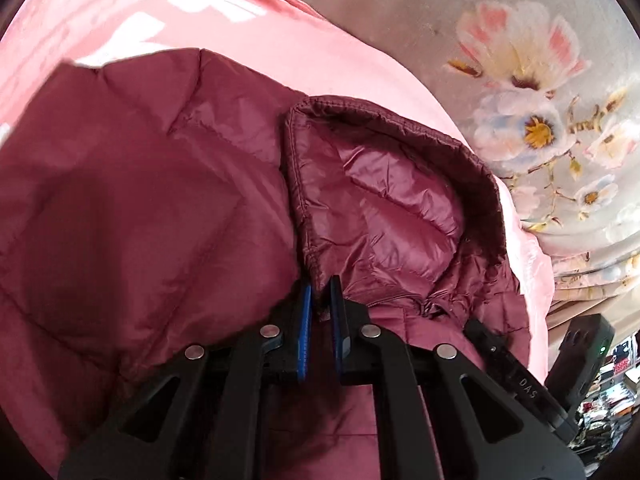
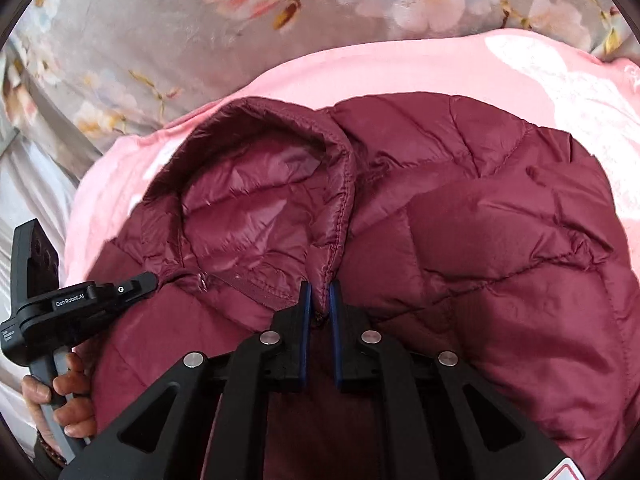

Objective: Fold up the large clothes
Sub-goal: 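Grasp the jacket hem with both grippers and fold it toward the hood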

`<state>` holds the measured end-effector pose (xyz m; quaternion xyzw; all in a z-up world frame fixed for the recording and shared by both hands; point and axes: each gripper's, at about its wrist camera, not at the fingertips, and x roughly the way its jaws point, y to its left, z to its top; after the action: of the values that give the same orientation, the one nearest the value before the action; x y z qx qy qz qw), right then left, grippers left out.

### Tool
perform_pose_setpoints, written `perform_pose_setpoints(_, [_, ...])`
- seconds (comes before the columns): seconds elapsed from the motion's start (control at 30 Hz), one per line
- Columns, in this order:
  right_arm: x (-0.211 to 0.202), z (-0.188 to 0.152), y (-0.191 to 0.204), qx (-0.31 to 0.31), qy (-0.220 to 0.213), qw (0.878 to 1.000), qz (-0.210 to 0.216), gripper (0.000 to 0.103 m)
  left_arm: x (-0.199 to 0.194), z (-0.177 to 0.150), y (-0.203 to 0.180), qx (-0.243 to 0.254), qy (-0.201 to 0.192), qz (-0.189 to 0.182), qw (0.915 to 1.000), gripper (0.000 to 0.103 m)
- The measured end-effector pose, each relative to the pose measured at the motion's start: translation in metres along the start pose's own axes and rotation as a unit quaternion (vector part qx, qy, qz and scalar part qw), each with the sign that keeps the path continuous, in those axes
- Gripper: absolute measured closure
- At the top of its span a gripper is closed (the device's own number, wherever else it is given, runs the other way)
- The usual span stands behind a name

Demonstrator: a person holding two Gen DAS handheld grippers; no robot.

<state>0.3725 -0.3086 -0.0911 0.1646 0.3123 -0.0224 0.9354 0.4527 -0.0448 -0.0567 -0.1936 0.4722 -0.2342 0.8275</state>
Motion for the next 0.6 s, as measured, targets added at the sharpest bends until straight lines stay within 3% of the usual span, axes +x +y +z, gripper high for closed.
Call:
perform_pose_setpoints(0.17, [-0.001, -0.005, -0.001, -0.014, -0.005, 1.0, -0.008, 0.097, 0.002, -0.007, -0.009, 0.042, -0.019, 0.03, 0.9985, 0.093])
perform_pose_setpoints(0.3, [-0.015, -0.003, -0.014, 0.034, 0.01, 0.999, 0.02, 0.093, -0.009, -0.002, -0.007, 0.025, 0.005, 0.027, 0.9993, 0.09])
perform_pose_setpoints(0.37, [-0.04, 0.001, -0.013, 0.037, -0.01, 0.999, 0.013, 0.087, -0.025, 0.002, -0.007, 0.024, 0.007, 0.037, 0.999, 0.091])
perform_pose_setpoints(0.5, [-0.076, 0.037, 0.005, 0.017, -0.066, 0.998, -0.004, 0.086, -0.057, 0.041, -0.02, 0.031, -0.031, 0.056, 0.9974, 0.087])
perform_pose_setpoints(0.57, [-0.071, 0.067, 0.012, 0.039, -0.082, 0.996, 0.017, 0.086, -0.057, 0.07, -0.029, 0.012, -0.04, 0.038, 0.9984, 0.079])
perform_pose_setpoints(0.6, [-0.065, 0.078, 0.011, 0.053, -0.086, 0.995, 0.025, 0.086, -0.052, 0.085, -0.032, -0.008, -0.042, 0.022, 0.9988, 0.069])
